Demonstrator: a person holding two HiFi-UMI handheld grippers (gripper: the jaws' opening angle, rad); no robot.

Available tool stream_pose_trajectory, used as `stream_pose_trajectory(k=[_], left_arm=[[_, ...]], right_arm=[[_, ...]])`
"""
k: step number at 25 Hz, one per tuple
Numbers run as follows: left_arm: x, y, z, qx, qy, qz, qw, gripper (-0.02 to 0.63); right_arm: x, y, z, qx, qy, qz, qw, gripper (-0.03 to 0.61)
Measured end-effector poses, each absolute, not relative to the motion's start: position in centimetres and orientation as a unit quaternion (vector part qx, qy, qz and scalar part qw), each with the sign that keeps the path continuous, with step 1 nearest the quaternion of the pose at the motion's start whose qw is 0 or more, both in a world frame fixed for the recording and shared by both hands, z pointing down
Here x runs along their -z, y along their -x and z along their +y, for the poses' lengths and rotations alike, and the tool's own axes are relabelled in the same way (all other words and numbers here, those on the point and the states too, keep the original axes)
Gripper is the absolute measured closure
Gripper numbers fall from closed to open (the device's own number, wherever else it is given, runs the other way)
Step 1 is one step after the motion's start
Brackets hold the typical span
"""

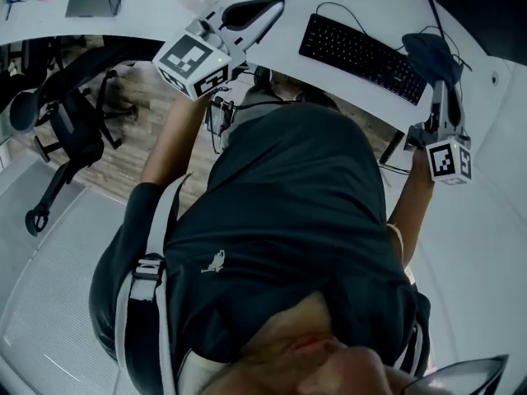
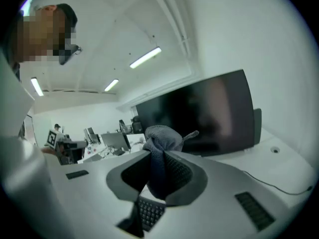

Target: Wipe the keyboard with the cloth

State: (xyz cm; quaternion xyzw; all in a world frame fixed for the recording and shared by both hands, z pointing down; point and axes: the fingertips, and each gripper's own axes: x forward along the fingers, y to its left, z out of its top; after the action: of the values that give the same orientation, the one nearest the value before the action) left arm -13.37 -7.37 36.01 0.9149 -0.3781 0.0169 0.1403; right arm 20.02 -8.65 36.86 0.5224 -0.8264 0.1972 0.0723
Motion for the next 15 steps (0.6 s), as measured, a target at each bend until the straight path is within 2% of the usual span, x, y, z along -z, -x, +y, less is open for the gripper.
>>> stream_pose_trajectory(k=[3,8,15], left_arm=[[-35.2,15.0,-6.4,-0.007,-0.918,-0.373,0.135,0.607],[-34.8,17.4,-5.2,0.0,-0.919,-0.37,0.133,0.609],[-34.5,19.5,-4.7,0.005,-0.931,-0.34,0.133,0.609]], right_arm=[[-31.5,-16.5,-8.1,-0.151,-0.515,-0.843,0.031,0.512],[-25.9,-13.1,-6.8,-0.095,-0.514,-0.852,0.005,0.512],[-22.6,-10.2,-4.4,-0.038,-0.531,-0.846,0.025,0.518]])
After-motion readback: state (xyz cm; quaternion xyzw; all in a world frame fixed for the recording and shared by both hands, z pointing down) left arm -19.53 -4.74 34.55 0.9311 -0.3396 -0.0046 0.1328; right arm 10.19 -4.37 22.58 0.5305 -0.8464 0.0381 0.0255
